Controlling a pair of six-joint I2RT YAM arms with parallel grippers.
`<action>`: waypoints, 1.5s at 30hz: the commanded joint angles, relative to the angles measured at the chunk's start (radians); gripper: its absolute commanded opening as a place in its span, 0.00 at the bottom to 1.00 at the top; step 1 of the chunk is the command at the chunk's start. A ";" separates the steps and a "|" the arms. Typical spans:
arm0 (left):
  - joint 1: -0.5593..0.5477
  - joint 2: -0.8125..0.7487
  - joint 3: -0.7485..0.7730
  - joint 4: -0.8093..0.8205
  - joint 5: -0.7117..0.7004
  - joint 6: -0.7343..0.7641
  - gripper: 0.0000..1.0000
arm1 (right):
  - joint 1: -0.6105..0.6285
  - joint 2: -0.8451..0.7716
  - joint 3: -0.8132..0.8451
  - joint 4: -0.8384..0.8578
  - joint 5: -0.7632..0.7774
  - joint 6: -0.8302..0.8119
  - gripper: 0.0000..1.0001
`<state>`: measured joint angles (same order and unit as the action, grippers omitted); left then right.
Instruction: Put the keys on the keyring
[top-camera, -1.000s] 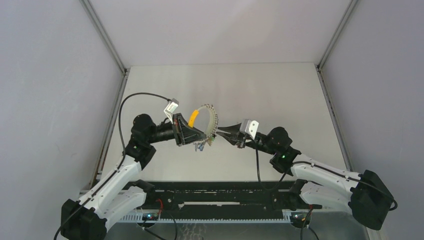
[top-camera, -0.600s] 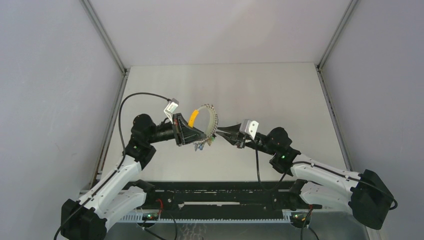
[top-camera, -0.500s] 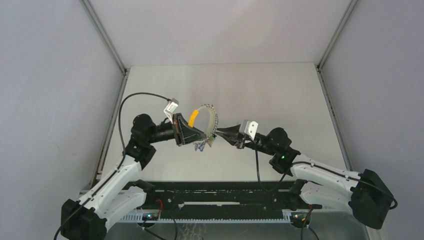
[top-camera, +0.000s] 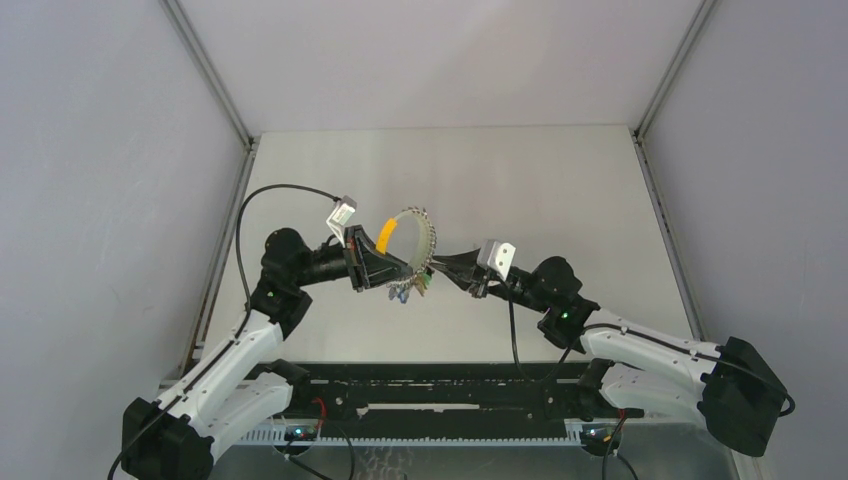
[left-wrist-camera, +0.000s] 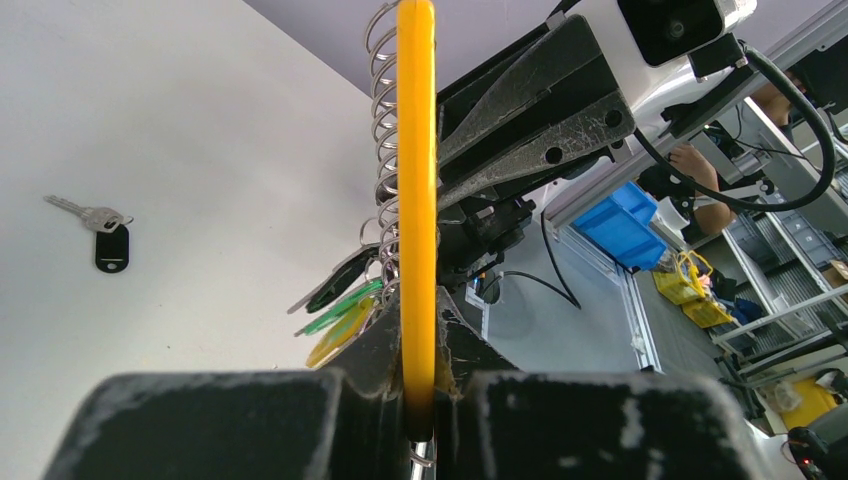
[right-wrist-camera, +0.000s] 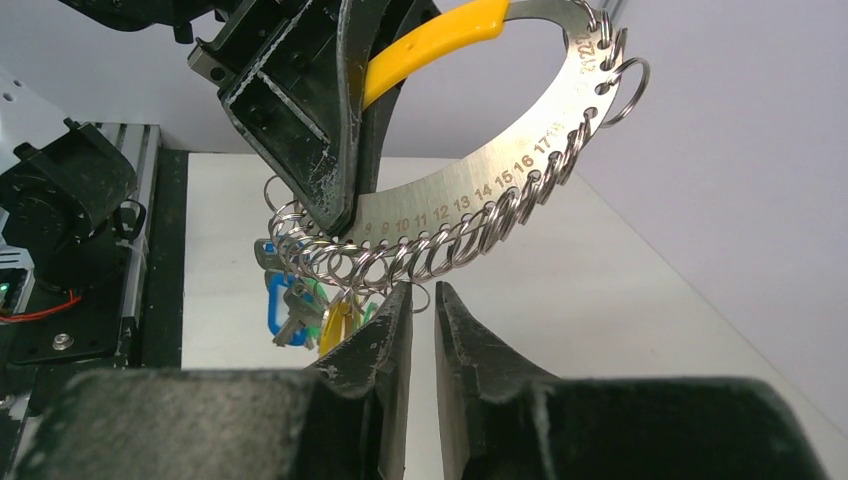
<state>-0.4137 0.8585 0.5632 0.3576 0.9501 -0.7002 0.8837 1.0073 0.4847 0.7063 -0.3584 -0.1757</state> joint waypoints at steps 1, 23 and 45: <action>-0.001 -0.005 0.024 0.071 0.017 -0.015 0.00 | 0.013 -0.002 0.014 0.052 0.013 0.000 0.14; -0.003 -0.001 0.032 0.038 0.026 0.005 0.00 | 0.021 -0.029 0.014 -0.012 0.058 -0.060 0.08; -0.012 0.005 0.031 0.037 0.016 0.008 0.00 | 0.046 -0.015 0.015 0.042 0.131 -0.034 0.10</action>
<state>-0.4213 0.8696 0.5632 0.3489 0.9546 -0.7040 0.9188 0.9951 0.4847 0.6998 -0.2642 -0.2218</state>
